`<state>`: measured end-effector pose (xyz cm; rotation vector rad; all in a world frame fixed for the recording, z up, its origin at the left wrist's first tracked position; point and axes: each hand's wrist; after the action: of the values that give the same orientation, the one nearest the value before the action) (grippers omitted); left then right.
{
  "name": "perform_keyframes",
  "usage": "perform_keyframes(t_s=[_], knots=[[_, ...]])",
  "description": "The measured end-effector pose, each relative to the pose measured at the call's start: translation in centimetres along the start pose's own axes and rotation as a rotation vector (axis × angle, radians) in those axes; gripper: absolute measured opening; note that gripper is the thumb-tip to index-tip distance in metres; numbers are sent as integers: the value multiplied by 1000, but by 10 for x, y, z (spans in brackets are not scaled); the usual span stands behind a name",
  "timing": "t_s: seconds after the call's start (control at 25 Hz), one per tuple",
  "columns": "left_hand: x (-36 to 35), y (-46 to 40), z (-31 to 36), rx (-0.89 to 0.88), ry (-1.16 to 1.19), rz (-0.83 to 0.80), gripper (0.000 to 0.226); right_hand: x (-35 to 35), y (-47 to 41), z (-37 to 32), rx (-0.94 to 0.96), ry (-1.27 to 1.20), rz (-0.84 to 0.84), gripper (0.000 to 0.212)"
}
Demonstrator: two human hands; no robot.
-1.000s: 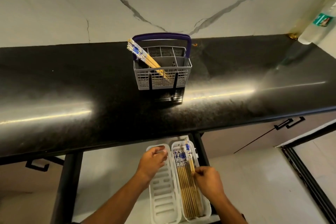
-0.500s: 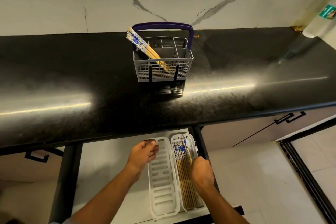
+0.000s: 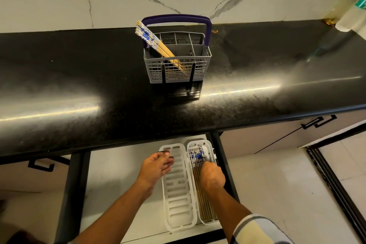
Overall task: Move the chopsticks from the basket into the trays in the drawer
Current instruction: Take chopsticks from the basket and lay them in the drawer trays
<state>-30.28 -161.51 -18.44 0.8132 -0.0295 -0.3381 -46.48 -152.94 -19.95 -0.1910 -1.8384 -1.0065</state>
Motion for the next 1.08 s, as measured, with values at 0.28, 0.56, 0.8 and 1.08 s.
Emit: perform_keyframes(t_s=[0.28, 0.56, 0.8, 1.08], knots=[[16, 4, -1, 17, 35, 11, 20, -11, -6, -2, -20, 70, -35, 18], [17, 1, 0, 23, 44, 9, 19, -16, -7, -3, -18, 133, -68, 19], [14, 0, 3, 15, 45, -12, 19, -20, -6, 0, 32, 140, -49, 17], [18, -1, 4, 20, 67, 8, 19, -24, -8, 5, 105, 92, -39, 18]])
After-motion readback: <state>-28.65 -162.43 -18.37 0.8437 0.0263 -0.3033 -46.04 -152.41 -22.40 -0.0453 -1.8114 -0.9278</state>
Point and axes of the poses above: each hand's wrist, its own y-axis away from the middle knuckle, its own x-axis out of the back of the hand, z = x × y, and after that the axes turned 5 degrees about x, right-handed
